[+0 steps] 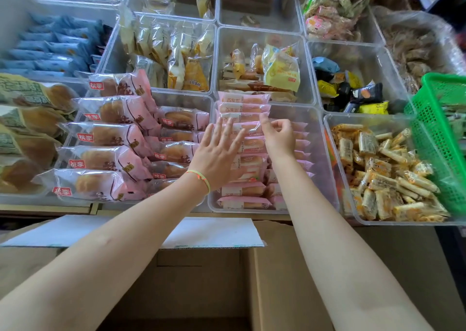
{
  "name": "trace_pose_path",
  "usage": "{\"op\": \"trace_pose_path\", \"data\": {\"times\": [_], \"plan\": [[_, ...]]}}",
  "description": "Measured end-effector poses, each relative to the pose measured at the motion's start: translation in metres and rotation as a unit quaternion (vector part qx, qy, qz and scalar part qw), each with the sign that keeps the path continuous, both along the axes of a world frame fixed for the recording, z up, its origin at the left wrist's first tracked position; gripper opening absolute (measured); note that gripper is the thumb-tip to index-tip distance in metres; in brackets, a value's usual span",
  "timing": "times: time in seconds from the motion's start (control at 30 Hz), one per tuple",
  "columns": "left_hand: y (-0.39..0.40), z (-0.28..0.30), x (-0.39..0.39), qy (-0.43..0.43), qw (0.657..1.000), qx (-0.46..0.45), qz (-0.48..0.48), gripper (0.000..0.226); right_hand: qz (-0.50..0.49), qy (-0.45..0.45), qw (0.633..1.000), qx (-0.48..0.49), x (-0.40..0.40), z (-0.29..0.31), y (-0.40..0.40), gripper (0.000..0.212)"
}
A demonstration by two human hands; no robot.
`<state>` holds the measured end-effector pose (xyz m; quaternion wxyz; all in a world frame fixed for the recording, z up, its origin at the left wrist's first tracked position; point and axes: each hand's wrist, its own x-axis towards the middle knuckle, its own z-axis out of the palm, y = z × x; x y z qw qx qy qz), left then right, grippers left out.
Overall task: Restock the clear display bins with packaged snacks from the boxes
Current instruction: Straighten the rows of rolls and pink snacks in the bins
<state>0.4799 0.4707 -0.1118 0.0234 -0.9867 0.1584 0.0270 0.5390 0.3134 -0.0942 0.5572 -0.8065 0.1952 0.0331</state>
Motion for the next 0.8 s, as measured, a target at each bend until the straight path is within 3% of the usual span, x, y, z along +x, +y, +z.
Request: {"op": "trace_pose_path", "data": {"times": [0.1,0.2,0.4,0.47,0.6,0.73,0.8], "plan": [[0.001,-0.003,-0.001,-0.005,1.0,0.017,0.012,0.09,0.034,0.026,0.998,-0.046,0.008,0.0,-0.001,0.026],[0.0,-0.006,-0.002,-0.004,1.0,0.017,0.023,0.088,0.056,0.042,0.996,-0.062,0.007,-0.004,-0.006,0.028],[0.007,-0.002,0.004,0.022,0.999,0.004,0.027,0.083,0.056,0.089,0.994,-0.022,0.003,0.007,-0.011,0.02],[0.013,0.002,0.004,0.032,0.999,-0.025,0.035,0.092,0.107,0.09,0.99,-0.017,-0.005,0.014,-0.021,0.032],[0.023,0.021,-0.014,0.031,0.972,-0.176,0.151,0.114,0.213,0.114,0.967,-0.078,-0.04,0.02,-0.048,0.083],[0.022,0.03,-0.023,0.162,0.914,-0.259,0.267,0.095,0.231,0.103,0.963,-0.096,-0.06,0.005,-0.038,0.085],[0.019,0.027,-0.018,0.172,0.911,-0.258,0.272,0.071,0.217,0.084,0.967,-0.101,-0.06,-0.002,-0.029,0.087]]}}
